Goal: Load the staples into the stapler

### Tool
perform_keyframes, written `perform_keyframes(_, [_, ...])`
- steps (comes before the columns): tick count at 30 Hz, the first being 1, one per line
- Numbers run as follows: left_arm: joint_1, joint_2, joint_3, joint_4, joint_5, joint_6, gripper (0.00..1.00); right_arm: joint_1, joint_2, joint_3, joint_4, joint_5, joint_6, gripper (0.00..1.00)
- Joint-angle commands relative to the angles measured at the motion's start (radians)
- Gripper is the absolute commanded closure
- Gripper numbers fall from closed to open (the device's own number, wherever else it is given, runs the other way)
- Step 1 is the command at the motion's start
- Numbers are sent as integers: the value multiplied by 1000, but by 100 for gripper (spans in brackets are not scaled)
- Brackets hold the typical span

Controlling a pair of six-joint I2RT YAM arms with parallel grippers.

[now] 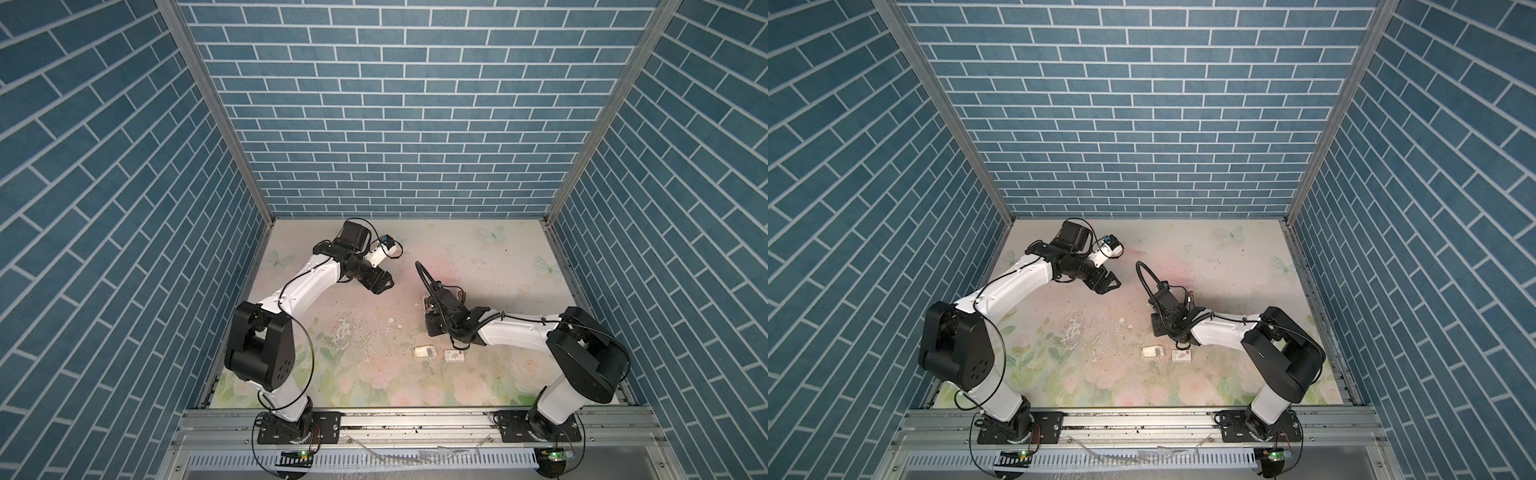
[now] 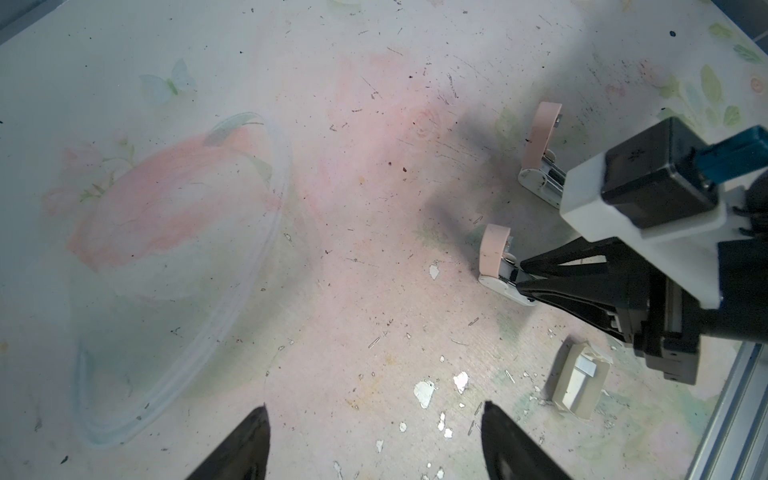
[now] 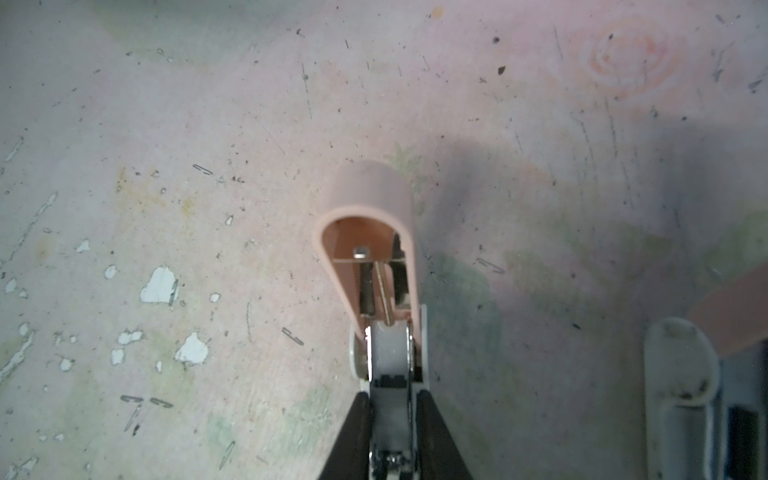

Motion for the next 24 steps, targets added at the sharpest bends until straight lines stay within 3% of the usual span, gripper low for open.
perform_keyframes(1, [8,-23,7,-15,12,6,19,8,-16,9,-67,32,-28,78])
perform_keyframes(24, [9,-30,4,-11,4,14,19,8,-22,42,-100,38,-46,68])
